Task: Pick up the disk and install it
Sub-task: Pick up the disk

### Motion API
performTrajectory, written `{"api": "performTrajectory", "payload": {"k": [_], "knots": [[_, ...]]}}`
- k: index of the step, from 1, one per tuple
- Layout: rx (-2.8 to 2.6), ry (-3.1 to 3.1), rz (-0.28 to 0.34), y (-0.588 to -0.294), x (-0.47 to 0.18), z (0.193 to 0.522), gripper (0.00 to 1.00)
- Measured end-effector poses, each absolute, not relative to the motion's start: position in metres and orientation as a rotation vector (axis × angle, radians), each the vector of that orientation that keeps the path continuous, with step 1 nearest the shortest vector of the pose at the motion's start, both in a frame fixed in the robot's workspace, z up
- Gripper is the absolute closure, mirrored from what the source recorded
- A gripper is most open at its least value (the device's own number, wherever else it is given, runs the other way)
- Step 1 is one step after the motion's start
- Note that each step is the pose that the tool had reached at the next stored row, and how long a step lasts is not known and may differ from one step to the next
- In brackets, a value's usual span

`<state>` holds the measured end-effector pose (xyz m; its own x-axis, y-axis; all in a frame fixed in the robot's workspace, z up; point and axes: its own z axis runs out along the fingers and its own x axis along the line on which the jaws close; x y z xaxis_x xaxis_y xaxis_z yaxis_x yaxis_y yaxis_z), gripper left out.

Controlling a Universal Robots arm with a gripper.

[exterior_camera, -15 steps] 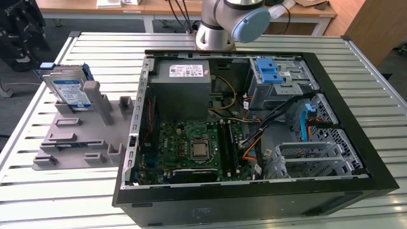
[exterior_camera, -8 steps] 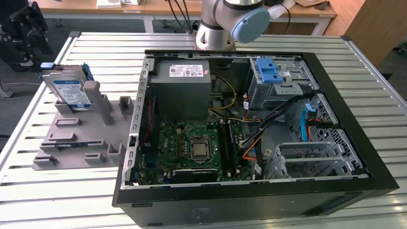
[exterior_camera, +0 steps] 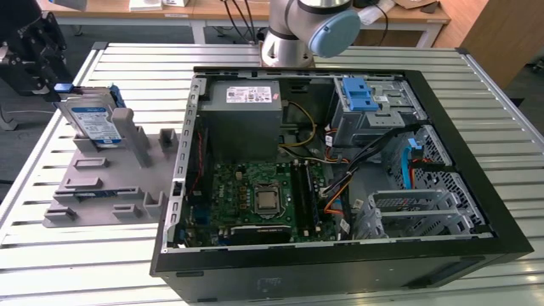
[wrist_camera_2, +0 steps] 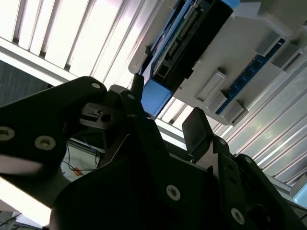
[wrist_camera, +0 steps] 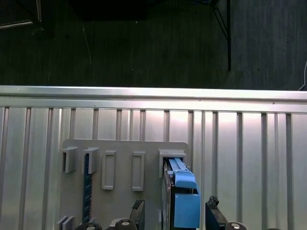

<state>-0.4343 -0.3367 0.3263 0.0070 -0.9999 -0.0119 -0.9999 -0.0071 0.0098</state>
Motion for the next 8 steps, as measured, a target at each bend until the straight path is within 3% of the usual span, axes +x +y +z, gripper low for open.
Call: {"api": "performTrajectory", "payload": {"k": [1, 2, 8], "knots": [[-2.228, 2.212, 0.024, -0.3364, -0.4343, 0.3255, 0.34], [-2.228, 2.212, 0.024, -0.3361, -0.4343, 0.3247, 0.40], [-2.228, 2.212, 0.024, -0.3353, -0.4372, 0.3193, 0.40]]}}
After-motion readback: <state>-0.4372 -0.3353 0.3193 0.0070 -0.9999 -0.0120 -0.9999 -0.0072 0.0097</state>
